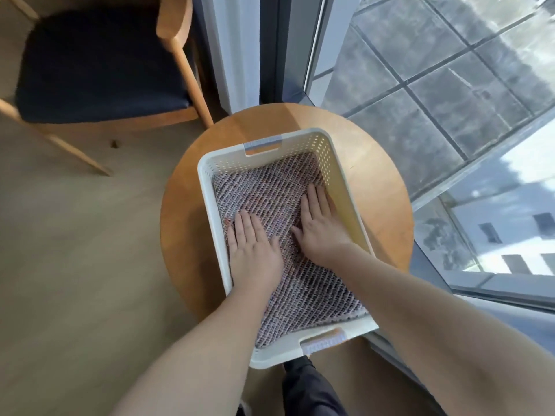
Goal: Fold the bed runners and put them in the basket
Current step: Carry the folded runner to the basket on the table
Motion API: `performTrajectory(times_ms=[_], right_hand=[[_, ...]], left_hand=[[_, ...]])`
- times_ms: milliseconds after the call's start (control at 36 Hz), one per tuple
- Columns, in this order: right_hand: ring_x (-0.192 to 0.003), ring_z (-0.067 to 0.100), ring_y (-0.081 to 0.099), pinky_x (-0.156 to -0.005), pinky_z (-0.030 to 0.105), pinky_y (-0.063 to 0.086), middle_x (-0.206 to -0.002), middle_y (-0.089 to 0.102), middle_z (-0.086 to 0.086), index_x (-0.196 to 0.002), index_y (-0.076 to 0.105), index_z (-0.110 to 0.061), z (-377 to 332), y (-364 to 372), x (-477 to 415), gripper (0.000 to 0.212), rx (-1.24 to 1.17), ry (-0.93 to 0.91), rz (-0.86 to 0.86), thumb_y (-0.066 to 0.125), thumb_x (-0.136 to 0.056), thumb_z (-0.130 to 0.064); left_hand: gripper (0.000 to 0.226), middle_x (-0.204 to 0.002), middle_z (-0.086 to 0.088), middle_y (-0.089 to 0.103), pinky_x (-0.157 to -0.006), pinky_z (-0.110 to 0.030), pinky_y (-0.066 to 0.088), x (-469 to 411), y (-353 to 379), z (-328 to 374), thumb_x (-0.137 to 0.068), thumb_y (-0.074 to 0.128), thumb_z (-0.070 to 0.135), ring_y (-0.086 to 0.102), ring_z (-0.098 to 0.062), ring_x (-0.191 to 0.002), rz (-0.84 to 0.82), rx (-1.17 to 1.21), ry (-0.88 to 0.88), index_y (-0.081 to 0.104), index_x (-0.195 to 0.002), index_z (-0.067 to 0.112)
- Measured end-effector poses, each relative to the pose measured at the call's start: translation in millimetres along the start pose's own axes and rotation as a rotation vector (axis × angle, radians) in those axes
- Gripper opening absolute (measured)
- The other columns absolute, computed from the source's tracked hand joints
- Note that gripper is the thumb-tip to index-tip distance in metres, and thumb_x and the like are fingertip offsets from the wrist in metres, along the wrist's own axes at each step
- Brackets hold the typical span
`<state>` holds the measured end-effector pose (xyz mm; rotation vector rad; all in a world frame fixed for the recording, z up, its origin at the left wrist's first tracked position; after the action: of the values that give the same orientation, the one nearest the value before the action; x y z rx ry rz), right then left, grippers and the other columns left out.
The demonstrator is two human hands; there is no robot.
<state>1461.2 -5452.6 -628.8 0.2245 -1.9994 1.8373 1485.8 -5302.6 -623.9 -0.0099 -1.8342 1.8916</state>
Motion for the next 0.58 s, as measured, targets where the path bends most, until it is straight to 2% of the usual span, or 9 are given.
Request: performTrajectory(times_ms=[56,139,333,417,472,584], right_hand=[[-0.140,0.028,-0.028,-0.112,0.040,-0.016,-0.151,-0.029,0.016,-0.145,-0.018,-0.004,-8,7,24,0.073,-0.002,-0.040,0.004,-0.005,-0.093,-0.054],[-0.139,0.028,-0.030,-0.115,0.041,-0.015,-0.152,-0.030,0.016,-0.145,-0.019,-0.005,-9,22,56,0.074,0.015,-0.063,-0.082,-0.007,-0.093,-0.057],[-0.141,0.028,-0.027,-0.115,0.042,-0.014,-0.152,-0.029,0.014,-0.149,-0.013,-0.006,-2,30,69,0.077,0.086,-0.130,-0.151,0.001,-0.095,-0.059],[-0.145,0.028,-0.016,-0.116,0.040,-0.009,-0.158,-0.013,0.015,-0.152,-0.002,-0.007,-10,7,71,0.073,0.049,-0.150,-0.106,0.010,-0.098,-0.055],[-0.147,0.030,-0.002,-0.118,0.040,-0.001,-0.160,0.005,0.015,-0.152,0.011,-0.008,-21,-20,73,0.068,-0.050,-0.148,-0.055,0.019,-0.100,-0.050],[-0.134,0.031,0.034,-0.112,0.041,0.026,-0.141,0.044,0.013,-0.139,0.040,-0.009,-53,-87,82,0.050,-0.173,-0.169,0.123,0.037,-0.099,-0.039]], left_hand=[[0.065,-0.156,-0.016,-0.012,-0.114,-0.043,-0.013,14,2,9,-0.097,0.006,0.043,-0.015,-0.027,-0.143,0.000,0.007,0.009,-0.013,-0.145,0.002],[0.065,-0.156,-0.014,-0.015,-0.114,-0.043,-0.013,45,12,16,-0.097,0.007,0.043,-0.017,-0.026,-0.143,-0.057,0.030,0.024,-0.016,-0.144,0.004],[0.065,-0.156,-0.011,-0.015,-0.114,-0.039,-0.014,58,23,8,-0.098,0.011,0.041,-0.017,-0.024,-0.143,-0.122,0.107,0.031,-0.013,-0.147,0.006],[0.063,-0.158,-0.009,-0.013,-0.115,-0.035,-0.012,55,2,12,-0.099,0.013,0.040,-0.016,-0.021,-0.143,-0.149,0.227,-0.009,-0.009,-0.148,0.008],[0.061,-0.158,-0.006,-0.009,-0.113,-0.032,-0.010,59,-21,10,-0.099,0.016,0.039,-0.013,-0.018,-0.144,-0.149,0.328,0.013,-0.006,-0.149,0.010],[0.059,-0.158,-0.007,0.010,-0.115,-0.033,0.000,79,-86,-23,-0.099,0.022,0.037,0.003,-0.019,-0.144,-0.008,0.420,0.066,0.008,-0.149,0.010]])
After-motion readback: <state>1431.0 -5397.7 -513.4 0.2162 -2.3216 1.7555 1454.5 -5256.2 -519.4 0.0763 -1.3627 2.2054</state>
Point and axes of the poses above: each hand's wrist, its own x-axis away from the middle knuckle, its own y-axis out of the palm, z = x × y, the point moved 3 cm from there along -x, towards the middle knuckle
